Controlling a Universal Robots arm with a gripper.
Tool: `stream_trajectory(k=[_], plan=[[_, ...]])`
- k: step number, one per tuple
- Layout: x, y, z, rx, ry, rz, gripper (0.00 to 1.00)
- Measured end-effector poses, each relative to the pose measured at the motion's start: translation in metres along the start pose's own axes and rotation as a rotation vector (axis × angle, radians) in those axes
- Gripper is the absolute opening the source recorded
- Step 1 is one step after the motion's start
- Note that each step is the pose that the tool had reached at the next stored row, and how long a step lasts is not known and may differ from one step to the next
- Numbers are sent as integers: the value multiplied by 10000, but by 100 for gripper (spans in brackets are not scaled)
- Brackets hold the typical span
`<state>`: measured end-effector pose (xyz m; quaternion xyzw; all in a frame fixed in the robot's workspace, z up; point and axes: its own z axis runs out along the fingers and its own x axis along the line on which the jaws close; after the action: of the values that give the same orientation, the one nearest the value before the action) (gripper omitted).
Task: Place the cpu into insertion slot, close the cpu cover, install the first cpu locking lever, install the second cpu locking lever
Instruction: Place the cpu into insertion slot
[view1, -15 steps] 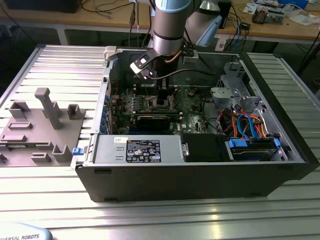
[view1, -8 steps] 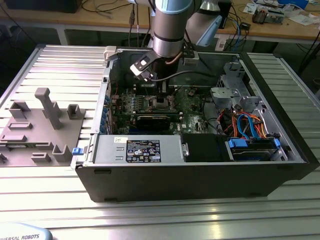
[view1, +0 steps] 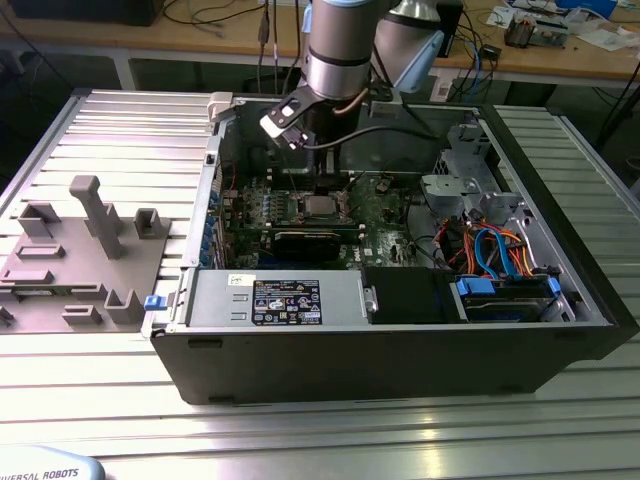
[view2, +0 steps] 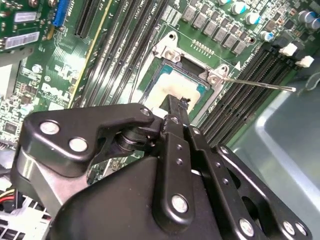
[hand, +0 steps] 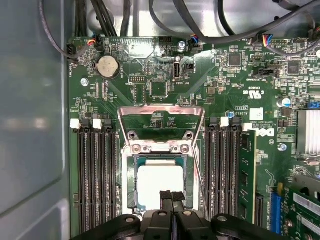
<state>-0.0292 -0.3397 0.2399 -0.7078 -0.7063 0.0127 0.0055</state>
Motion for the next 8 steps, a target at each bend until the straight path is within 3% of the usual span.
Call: stream_trajectory(k=[4,8], plan=[[-1,-2,-68,0,3,0,11],[-2,-5,-187,0,2,0,11]])
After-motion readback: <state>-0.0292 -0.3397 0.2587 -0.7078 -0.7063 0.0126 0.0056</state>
